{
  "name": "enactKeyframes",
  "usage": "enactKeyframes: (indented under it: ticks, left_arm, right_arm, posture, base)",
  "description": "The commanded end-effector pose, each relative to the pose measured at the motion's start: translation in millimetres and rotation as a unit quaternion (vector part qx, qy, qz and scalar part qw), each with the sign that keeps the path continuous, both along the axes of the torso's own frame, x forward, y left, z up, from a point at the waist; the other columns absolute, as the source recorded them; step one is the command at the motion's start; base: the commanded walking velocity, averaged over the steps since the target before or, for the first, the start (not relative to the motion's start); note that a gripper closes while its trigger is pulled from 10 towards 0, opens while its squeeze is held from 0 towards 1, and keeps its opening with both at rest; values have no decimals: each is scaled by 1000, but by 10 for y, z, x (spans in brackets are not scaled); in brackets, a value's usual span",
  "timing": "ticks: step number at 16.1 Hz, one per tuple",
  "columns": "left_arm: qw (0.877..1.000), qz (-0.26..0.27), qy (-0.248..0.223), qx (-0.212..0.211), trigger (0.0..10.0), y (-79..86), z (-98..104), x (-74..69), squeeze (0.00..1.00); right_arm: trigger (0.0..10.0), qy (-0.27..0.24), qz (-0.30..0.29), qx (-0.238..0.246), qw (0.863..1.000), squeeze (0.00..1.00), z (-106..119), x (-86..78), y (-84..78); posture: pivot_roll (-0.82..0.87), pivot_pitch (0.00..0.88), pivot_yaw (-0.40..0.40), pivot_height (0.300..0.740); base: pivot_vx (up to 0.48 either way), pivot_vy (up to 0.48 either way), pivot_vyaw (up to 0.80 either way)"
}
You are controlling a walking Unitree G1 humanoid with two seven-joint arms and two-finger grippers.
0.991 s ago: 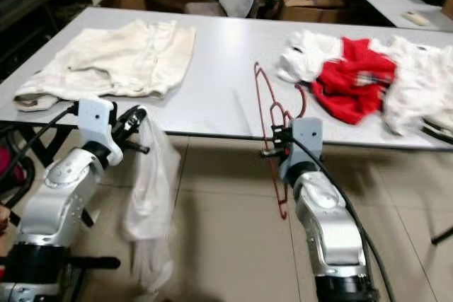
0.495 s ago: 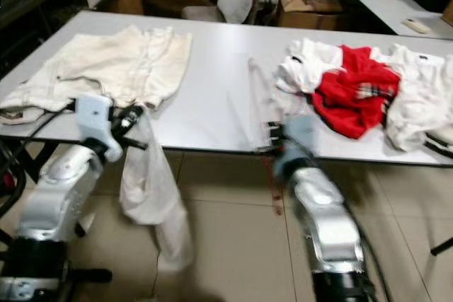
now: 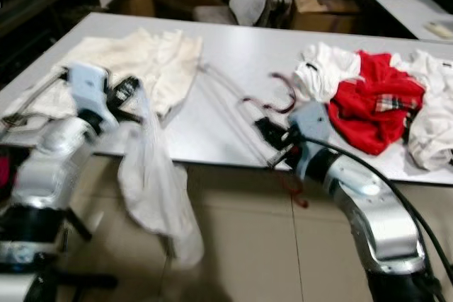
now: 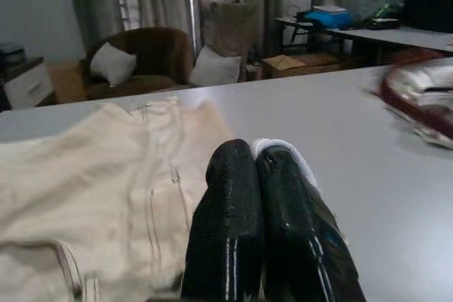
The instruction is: Hang hanger
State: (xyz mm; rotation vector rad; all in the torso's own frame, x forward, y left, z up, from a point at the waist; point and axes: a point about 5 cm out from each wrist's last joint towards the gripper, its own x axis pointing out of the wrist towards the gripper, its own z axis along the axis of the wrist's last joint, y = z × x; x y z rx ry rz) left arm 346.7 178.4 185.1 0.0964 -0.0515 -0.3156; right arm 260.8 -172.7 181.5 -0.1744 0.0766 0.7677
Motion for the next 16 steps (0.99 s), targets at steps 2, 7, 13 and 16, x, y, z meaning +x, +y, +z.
enactKeyframes:
  ticks: [2, 7, 13, 16]
  left_arm:
    - [998, -27, -49, 1, 10000, -107, 315, 166, 0]
    - [994, -34, -101, -12, 10000, -49, 766, 303, 0]
    - [983, -85, -158, -29, 10000, -196, 1186, 259, 0]
    - [979, -99, -176, -31, 10000, -222, 1317, 207, 0]
  right_arm:
    - [10000, 27, 90, -24, 995, 0, 113, -170, -60]
    - [10000, 54, 179, -42, 982, 0, 182, -249, 2]
    - [10000, 41, 208, -65, 975, 0, 161, -79, 184]
    - [10000, 25, 195, -71, 978, 0, 152, 25, 237]
  posture:
    - [-97, 0, 18, 740]
    - [-89, 0, 10, 740]
    - [-69, 0, -9, 740]
    - [-60, 0, -16, 740]
  base:
    - [330, 0, 0]
    - [330, 0, 0]
    - [335, 0, 0]
    - [340, 0, 0]
